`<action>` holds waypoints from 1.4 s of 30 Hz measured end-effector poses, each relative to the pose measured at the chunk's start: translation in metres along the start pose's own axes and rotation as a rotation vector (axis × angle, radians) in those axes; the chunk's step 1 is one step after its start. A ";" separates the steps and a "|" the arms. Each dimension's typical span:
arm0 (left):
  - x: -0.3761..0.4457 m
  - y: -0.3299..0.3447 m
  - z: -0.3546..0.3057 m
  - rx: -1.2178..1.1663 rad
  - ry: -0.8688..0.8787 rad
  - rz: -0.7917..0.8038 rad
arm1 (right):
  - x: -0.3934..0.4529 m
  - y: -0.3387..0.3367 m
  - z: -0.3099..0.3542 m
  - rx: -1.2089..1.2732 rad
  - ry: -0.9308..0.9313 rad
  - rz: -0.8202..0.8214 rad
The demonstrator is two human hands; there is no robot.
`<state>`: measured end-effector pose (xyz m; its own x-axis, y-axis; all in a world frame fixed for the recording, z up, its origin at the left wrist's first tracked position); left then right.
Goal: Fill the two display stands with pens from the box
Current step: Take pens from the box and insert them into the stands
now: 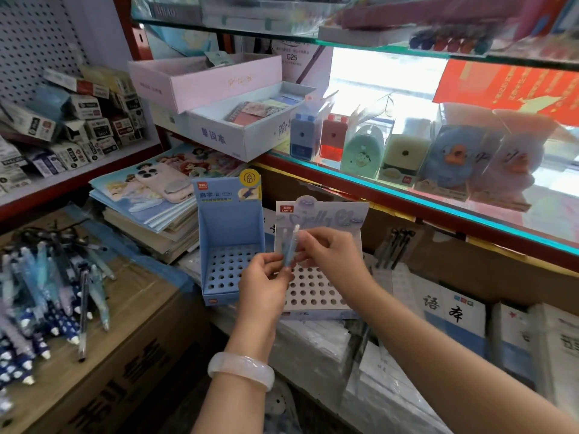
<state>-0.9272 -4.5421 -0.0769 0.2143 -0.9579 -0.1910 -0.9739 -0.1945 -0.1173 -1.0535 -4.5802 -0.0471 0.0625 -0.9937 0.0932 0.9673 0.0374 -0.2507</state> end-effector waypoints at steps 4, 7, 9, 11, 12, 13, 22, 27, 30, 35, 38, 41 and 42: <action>-0.004 -0.005 -0.001 0.070 0.053 -0.021 | -0.002 0.010 -0.009 0.024 0.108 -0.016; -0.004 -0.009 0.000 0.118 0.068 -0.040 | 0.006 0.006 -0.007 0.004 0.117 -0.032; -0.002 -0.016 -0.003 0.201 0.073 -0.079 | 0.014 -0.006 0.000 -0.038 0.069 -0.089; -0.001 -0.026 -0.008 0.328 0.100 -0.148 | 0.022 -0.017 0.005 -0.149 -0.006 -0.159; 0.000 -0.030 -0.012 0.400 0.125 -0.175 | 0.025 -0.018 0.005 -0.227 -0.038 -0.174; 0.000 -0.033 -0.015 0.459 0.153 -0.189 | 0.028 -0.016 0.002 -0.311 -0.060 -0.173; 0.005 -0.038 -0.019 0.475 0.177 -0.227 | 0.045 0.013 -0.022 -0.577 -0.086 -0.144; 0.007 -0.038 -0.021 0.463 0.180 -0.218 | 0.051 0.020 -0.031 -0.706 -0.074 -0.108; 0.007 -0.037 -0.020 0.473 0.184 -0.212 | 0.051 0.023 -0.041 -0.769 -0.046 -0.115; 0.007 -0.035 -0.016 0.526 0.179 -0.199 | 0.052 0.030 -0.053 -0.788 0.020 -0.163; 0.003 -0.034 -0.016 0.551 0.192 -0.193 | 0.052 0.029 -0.059 -0.781 0.093 -0.166; -0.002 -0.034 -0.019 0.634 0.223 -0.183 | 0.044 0.026 -0.075 -0.805 0.200 -0.088; -0.003 -0.035 -0.019 0.683 0.228 -0.176 | 0.039 0.025 -0.081 -0.819 0.217 -0.058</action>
<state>-0.8948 -4.5365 -0.0537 0.2694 -0.9592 0.0853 -0.6466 -0.2458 -0.7222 -1.0467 -4.6264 -0.1278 -0.1115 -0.9930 -0.0384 0.4791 -0.0199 -0.8775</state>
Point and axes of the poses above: each hand's wrist, its own x-axis towards the middle knuckle, its own y-axis out of the palm, z = x × y, the point moved 8 cm from there along x, towards the middle knuckle, and after that the axes turned 3 degrees about x, right-handed, at the moved point
